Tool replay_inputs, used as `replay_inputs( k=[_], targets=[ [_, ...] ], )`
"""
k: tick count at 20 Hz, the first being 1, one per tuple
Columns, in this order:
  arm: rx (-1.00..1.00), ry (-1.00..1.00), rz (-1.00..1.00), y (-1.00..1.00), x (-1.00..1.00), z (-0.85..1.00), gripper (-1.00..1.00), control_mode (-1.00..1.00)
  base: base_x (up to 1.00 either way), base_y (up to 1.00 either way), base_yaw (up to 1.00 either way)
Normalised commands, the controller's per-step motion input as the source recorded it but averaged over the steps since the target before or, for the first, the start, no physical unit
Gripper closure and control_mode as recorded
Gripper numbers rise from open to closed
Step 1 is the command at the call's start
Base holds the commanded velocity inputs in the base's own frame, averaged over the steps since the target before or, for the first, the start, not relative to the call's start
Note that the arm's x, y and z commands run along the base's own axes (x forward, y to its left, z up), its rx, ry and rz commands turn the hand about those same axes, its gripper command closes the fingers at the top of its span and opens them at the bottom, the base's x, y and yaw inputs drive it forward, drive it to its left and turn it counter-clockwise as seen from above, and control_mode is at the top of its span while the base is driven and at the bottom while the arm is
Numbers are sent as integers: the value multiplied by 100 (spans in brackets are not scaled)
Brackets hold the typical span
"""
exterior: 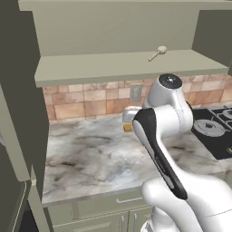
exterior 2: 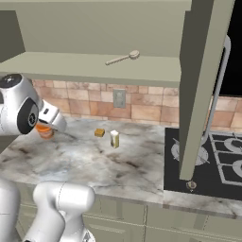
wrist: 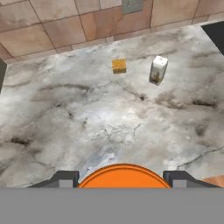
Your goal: Pick the jam and jam from the counter and place them in the cabinets closest to them.
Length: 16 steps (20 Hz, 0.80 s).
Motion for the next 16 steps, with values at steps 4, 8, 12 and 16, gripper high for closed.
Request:
replay_inputs(
  k=[4, 8, 12, 16],
  targets=[
    [0, 0, -2, -1, -14, 42, 100, -100, 0, 0, 0],
    [0, 2, -3, -2, -13, 40, 100, -100, 0, 0, 0],
    [0, 3, -3, -4, -15, 37, 100, -100, 0, 0, 0],
    [0, 4, -4, -5, -17, 37, 100, -100, 0, 0, 0]
  ],
)
